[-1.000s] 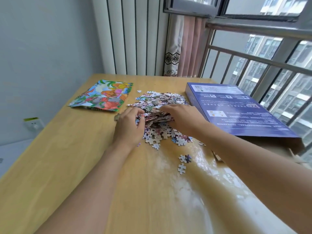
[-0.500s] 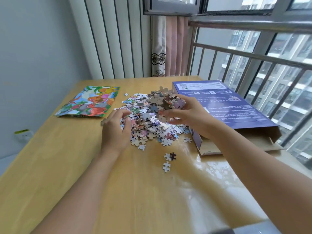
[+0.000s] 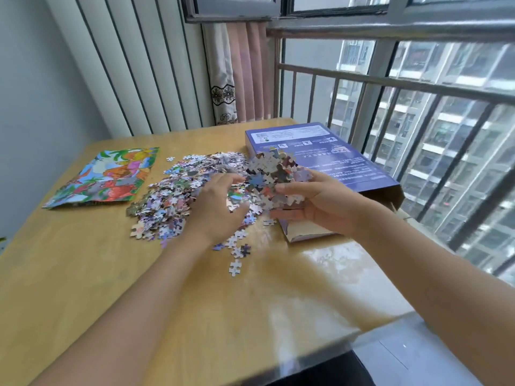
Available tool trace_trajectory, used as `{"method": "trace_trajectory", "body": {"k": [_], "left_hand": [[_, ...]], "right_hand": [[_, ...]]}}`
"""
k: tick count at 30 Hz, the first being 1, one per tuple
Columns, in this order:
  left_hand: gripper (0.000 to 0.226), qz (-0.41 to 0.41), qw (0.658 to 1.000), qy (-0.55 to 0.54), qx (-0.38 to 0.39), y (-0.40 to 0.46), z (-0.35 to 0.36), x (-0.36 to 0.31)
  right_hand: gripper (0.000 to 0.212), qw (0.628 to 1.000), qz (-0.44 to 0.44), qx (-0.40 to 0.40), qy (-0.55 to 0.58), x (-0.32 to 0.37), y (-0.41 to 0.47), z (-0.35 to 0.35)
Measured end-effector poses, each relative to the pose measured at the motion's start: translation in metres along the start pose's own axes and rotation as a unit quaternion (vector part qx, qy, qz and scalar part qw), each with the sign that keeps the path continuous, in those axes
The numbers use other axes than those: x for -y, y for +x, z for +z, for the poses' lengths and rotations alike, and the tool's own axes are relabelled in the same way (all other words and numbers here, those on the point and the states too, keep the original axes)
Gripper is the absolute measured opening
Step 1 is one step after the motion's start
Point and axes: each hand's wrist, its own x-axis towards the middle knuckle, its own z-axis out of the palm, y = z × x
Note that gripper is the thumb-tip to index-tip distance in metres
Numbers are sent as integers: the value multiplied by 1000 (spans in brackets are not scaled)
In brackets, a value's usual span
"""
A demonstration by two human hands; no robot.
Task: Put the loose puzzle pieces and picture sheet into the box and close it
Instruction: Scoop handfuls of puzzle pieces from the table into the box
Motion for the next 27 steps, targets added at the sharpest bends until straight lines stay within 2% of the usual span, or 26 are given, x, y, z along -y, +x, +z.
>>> {"method": "trace_trajectory", "body": {"k": [2,4,6,10,12,16,19,22,27], "left_hand": [[51,25,999,15,38,7,13,-20],[51,48,998,13,43,16,27,-37],[51,35,998,5,57,25,38,-50],[66,-2,993,44,113,36,58,-70],[59,2,988,104,115,37,65,-75],[24,1,982,181,54,40,70,-81],[22,3,985,172,33,45,60,-82],[22,11,987,155,25,63,35,-87],[25,11,987,147,59,100,-15,-101]], "right_hand": [[43,1000,2,-14,-8,3,-14,-19],[46,999,8,-36,-21,5,-27,-41],[45,998,11,-52,-34,5,-38,-59],[40,998,2,-60,-37,1,-51,-80],[39,998,0,-58,-38,-2,-52,-84],[36,997,-7,-68,-35,-6,-50,-89],[36,993,-32,-75,-86,-2,-49,-90],[49,985,-67,-69,-144,12,-50,-87],[53,966,-121,-54,-224,58,-45,-69]]}}
